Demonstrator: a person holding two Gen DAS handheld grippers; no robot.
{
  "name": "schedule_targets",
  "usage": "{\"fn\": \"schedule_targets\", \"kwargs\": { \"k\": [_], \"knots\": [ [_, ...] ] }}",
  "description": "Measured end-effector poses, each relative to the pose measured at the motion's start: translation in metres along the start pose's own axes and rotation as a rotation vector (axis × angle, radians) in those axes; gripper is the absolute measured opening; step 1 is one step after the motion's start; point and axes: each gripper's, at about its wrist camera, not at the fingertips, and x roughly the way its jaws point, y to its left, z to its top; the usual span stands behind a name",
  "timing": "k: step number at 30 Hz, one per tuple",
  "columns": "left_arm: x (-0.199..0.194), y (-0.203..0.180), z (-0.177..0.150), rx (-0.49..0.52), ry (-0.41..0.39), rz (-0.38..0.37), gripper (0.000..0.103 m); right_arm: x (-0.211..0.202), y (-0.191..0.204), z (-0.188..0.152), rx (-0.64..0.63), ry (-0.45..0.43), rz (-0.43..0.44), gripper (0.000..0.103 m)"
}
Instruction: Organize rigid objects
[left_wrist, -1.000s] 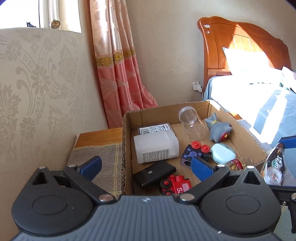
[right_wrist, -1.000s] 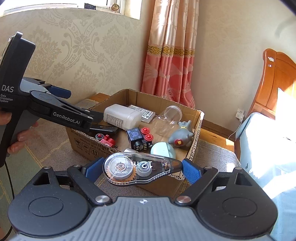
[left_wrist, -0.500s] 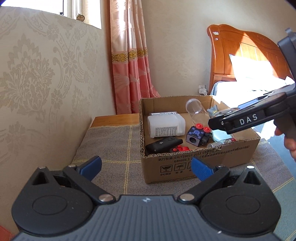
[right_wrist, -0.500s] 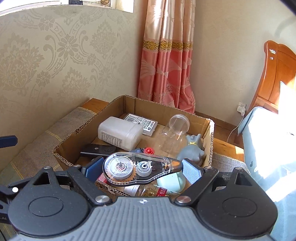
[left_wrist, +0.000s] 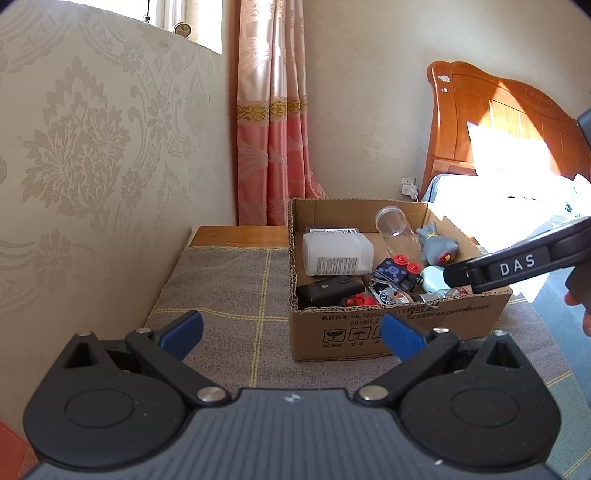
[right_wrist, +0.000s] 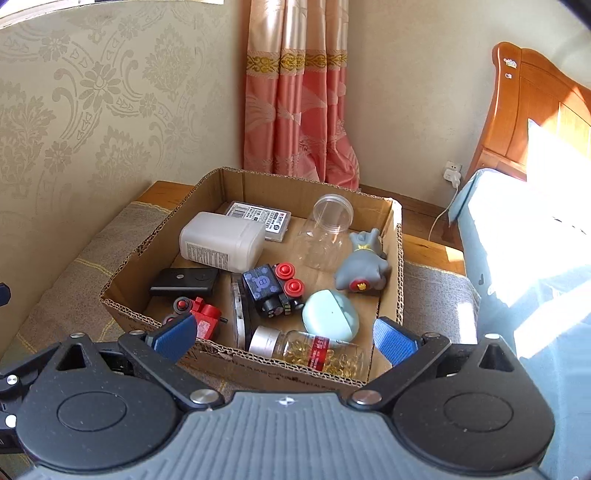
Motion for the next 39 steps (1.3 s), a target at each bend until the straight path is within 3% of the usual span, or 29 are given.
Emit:
{"fn": "schedule_targets", "kwargs": {
  "k": [7,18,39],
  "knots": [
    [-0.006,-0.012,0.016,0.005,0.074,0.044,0.102,-0.04,-0.003,-0.032,0.102,0.031,-0.133,0.103],
    [-0.016,-0.029,0.028,0.027,0.094,0.057,0.102,-0.073,-0.008,-0.053,0.2,0.003,-0.137,0.103],
    [-0.021,-0.038,0.031,0.045,0.094,0.042,0.102,-0.081,-0.007,-0.055,0.209,-0.024,-0.132,0.103]
  ]
}}
